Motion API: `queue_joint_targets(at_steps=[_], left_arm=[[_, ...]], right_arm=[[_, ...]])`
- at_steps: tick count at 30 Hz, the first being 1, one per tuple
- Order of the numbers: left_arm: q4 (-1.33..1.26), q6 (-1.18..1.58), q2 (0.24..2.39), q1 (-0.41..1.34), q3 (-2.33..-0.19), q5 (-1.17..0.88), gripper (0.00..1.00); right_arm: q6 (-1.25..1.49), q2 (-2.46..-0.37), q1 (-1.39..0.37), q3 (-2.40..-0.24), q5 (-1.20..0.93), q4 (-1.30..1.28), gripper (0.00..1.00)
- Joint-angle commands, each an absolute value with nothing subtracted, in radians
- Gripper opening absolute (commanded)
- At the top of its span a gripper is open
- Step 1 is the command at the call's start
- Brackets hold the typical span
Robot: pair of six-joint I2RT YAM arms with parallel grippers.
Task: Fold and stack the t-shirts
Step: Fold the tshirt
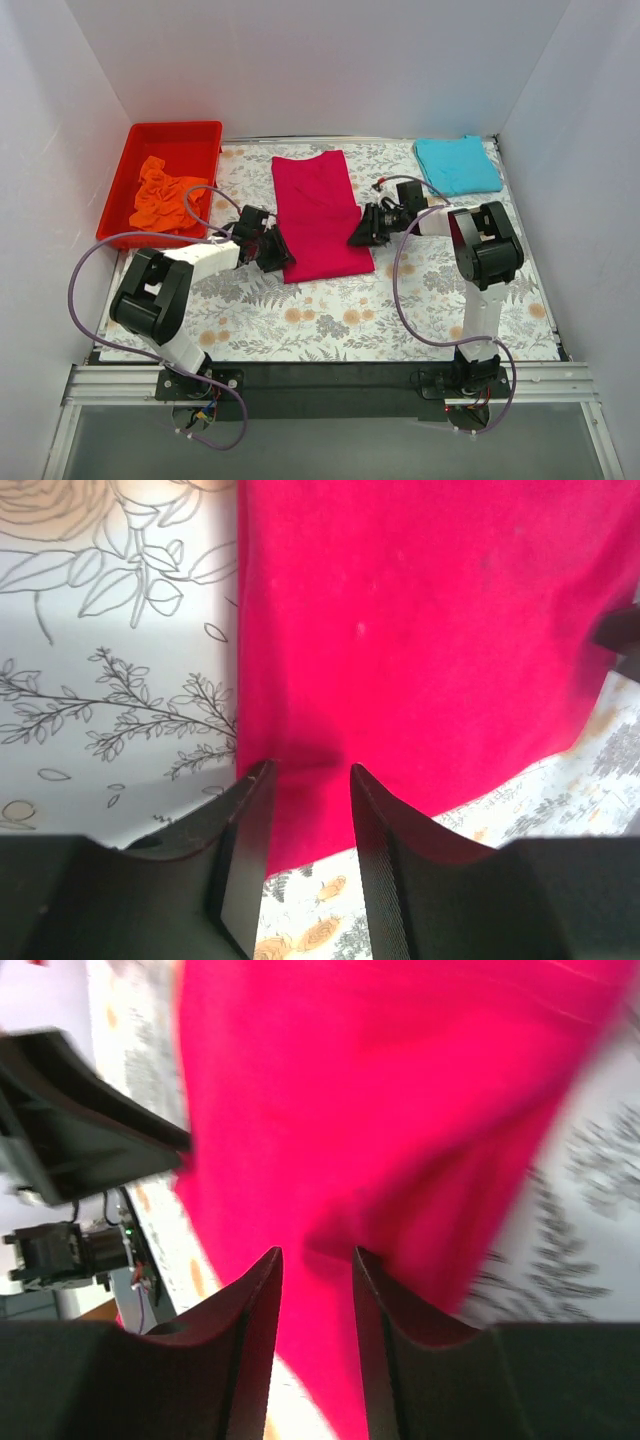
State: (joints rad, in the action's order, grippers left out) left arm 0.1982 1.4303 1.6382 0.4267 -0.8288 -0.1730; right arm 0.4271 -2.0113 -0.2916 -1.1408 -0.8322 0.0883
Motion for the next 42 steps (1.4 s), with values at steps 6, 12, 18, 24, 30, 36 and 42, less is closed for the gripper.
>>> queue_joint_targets(at_steps=[6, 12, 18, 24, 30, 36, 42], left_arm=[[0.245, 1.428, 1.571, 0.419, -0.798, -0.124, 0.35], [0.296, 1.397, 1.47, 0.428, -0.818, -0.169, 0.4], [0.298, 1.416, 1.457, 0.492, -0.854, -0.242, 0.35], [0.261, 1.416, 1.563, 0.557, -0.867, -0.287, 0.28], [0.245, 1.433, 1.628, 0.56, -0.816, -0.227, 0.2], [0.265, 1.424, 1.585, 0.555, -0.755, -0.187, 0.17], [0.304, 1.427, 1.471, 0.555, -0.787, -0.167, 0.19]], right_arm=[[0.351, -1.993, -0.232, -1.054, -0.848, 0.124, 0.34], [0.39, -1.833, -0.274, -0.989, -0.903, 0.124, 0.34], [0.436, -1.773, -0.409, -0.983, -0.905, 0.133, 0.32], [0.445, -1.867, -0.517, -1.002, -0.87, 0.178, 0.29], [0.44, -2.003, -0.517, -0.962, -0.877, 0.27, 0.22], [0.431, -1.976, -0.476, -0.931, -0.888, 0.273, 0.21], [0.436, -1.846, -0.4, -0.877, -0.902, 0.268, 0.21]])
